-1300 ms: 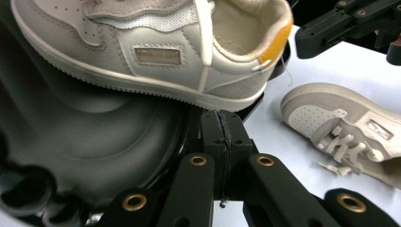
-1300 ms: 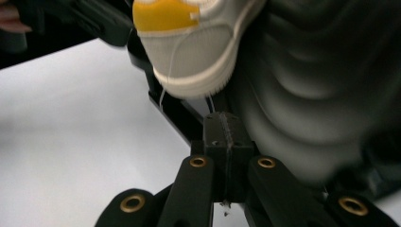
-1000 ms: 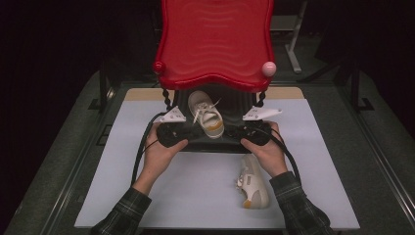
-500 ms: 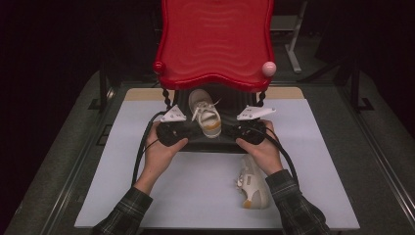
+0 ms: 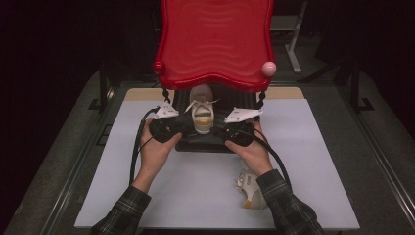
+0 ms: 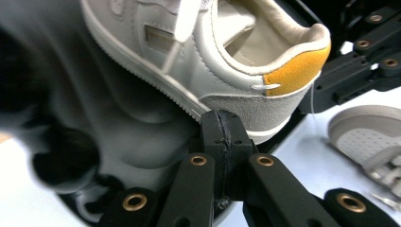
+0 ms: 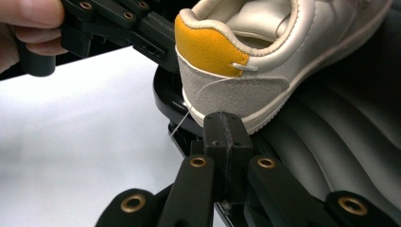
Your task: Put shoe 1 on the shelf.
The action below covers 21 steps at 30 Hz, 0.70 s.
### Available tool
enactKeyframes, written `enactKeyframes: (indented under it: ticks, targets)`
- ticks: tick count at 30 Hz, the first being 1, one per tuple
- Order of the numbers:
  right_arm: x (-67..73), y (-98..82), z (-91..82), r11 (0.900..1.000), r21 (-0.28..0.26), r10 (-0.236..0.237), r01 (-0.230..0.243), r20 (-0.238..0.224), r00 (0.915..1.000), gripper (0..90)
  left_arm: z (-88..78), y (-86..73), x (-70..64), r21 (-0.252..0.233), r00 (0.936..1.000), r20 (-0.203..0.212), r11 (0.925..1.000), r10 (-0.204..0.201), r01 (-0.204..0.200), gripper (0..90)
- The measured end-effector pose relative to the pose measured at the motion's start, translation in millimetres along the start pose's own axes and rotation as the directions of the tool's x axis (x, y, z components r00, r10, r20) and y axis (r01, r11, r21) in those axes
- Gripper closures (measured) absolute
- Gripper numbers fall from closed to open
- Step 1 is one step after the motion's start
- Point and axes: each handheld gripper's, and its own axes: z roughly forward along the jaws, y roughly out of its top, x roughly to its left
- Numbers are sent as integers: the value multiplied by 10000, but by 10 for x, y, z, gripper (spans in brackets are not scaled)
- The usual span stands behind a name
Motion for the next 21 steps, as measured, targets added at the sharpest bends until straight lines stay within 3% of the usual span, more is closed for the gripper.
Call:
enactKeyframes:
  ticks: [5, 9, 13, 20, 21]
  targets:
    - [2, 18, 56, 9999, -128, -1, 1, -30, 10000, 900, -5, -11, 23, -84, 9996, -181, 9998, -206, 205, 899]
    - [11, 12, 35, 9999, -158, 18, -19, -86, 10000, 900, -46, -27, -5, -78, 9994, 159, 9994, -322, 323, 899]
    - [63, 46, 20, 9995, -280, -167, 159, -273, 9995, 899, -92, -25, -144, -86, 9971, 735, 9997, -210, 217, 900]
    - [81, 100, 75, 9993, -304, -205, 202, -127, 9997, 900, -64, 27, -175, -256, 9974, 709, 9995, -152, 171, 899]
    - [81, 111, 84, 9993, -333, -180, 176, -126, 9998, 899, -48, 28, -153, -325, 9972, 690, 9990, -282, 305, 899]
